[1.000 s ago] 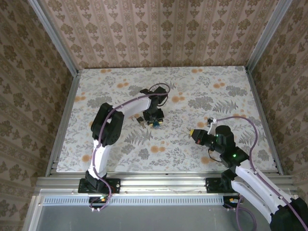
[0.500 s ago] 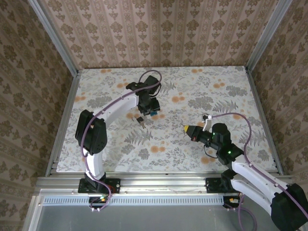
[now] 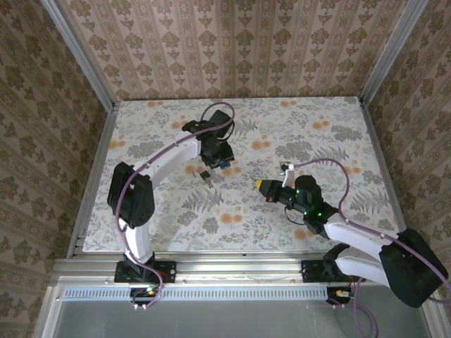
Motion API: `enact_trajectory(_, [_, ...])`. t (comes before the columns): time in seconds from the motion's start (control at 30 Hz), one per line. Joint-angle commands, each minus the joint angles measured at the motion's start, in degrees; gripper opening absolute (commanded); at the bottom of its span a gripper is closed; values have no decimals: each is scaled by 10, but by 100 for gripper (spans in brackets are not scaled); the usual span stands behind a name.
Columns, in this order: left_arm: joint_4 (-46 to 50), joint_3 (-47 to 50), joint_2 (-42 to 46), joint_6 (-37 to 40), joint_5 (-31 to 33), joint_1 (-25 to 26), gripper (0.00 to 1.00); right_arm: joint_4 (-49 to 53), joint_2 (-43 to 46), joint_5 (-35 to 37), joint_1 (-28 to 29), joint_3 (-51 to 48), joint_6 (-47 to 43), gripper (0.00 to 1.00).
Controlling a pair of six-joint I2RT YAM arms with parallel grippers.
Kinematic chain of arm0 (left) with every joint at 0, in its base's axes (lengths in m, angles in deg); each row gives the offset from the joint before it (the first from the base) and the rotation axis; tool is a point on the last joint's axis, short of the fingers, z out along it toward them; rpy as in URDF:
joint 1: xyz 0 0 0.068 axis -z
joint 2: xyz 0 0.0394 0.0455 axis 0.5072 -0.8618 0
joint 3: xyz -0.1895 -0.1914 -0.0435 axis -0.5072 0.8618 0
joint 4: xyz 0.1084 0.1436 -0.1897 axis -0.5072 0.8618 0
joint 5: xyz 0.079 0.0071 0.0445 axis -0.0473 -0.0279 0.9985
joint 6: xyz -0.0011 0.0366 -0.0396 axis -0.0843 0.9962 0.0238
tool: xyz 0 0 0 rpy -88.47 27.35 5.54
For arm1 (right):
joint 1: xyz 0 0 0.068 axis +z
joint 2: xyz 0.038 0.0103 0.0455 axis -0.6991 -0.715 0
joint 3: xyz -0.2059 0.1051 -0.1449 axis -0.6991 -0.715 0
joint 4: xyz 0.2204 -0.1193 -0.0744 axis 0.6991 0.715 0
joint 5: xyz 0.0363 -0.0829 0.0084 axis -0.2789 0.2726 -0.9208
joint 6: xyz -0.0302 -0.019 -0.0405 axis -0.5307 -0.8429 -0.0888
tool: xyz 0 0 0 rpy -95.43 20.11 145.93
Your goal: Unlock with the key
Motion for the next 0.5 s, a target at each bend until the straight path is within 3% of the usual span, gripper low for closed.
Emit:
enact_trajectory(0.0, [-14, 9, 27, -18, -14, -5, 42, -85, -32, 29, 16, 21, 0, 0])
enact_trajectory(0.47, [-43, 34, 36, -62, -43, -4, 42, -233, -150, 82, 57, 23, 41, 0])
